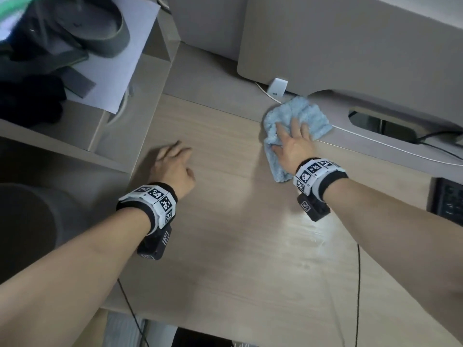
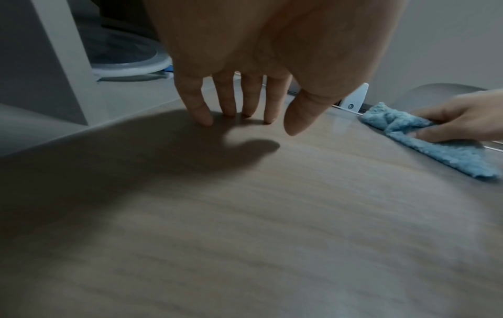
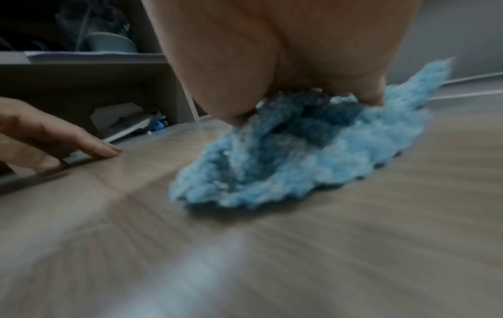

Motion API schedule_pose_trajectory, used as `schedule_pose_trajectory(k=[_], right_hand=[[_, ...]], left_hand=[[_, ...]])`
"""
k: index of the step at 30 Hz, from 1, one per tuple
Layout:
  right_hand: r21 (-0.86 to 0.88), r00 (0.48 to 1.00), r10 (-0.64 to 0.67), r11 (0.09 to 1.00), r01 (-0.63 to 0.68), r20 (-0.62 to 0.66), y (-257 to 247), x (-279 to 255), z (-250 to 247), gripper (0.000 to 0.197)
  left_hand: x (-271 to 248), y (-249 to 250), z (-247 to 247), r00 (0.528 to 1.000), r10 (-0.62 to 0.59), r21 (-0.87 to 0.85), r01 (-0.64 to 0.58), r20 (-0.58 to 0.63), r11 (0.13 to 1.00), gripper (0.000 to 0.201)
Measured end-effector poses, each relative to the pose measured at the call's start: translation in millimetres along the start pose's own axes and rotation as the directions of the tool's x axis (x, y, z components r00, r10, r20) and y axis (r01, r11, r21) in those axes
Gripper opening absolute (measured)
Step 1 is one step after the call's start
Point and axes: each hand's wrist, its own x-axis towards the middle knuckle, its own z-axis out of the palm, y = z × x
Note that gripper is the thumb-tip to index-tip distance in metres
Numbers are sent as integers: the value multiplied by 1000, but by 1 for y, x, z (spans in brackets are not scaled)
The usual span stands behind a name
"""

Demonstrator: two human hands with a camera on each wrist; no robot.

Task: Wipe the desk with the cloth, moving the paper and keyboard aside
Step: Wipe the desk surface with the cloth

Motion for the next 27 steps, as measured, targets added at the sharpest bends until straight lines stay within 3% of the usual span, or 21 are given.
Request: schedule_pose_trajectory(k=[2,4,6,9,14,16,18,20,21,25,27], right_hand=[[4,979,-204,979,204,22,-35,-1,7,67],[-57,914,-397,914,402,79,-61,-5,20,70],[-100,882,-456,878,468,121,-64,0,24,71],[-114,879,-469,872,477,91,-57,33,9,69],[-61,946,-324,944,324,17,-95,87,-19,67],[-94,898,-436,894,439,47,-110,65,-5,69],[-121,803,-587,794,596,105,-109,33,16,70],[-119,749,-643,740,662,163,-94,30,20,69],[-124,752,-641,743,658,151,-92,42,15,69],[-100,888,-461,883,459,5,-117,112,-15,65],[-117,915,-404,908,402,9,-146,130,-23,64]], left_hand=[[1,0,-2,1000,0,-20,1,27,1000,59],[3,-1,-7,999,-18,-61,21,49,998,59],[2,-4,-11,996,-67,-81,71,52,994,59],[-4,-10,-14,985,-172,-45,173,25,984,59],[-13,-22,-9,974,-225,35,224,30,974,65],[-13,-22,-12,970,-238,26,237,44,971,63],[-9,-20,-16,966,-256,-9,256,42,967,60],[-7,-21,-16,967,-253,-41,255,35,966,60],[-7,-24,-14,969,-247,-51,248,24,967,61],[-10,-37,-5,979,-203,-47,203,7,978,68],[-13,-40,-1,984,-178,-22,178,0,984,71]])
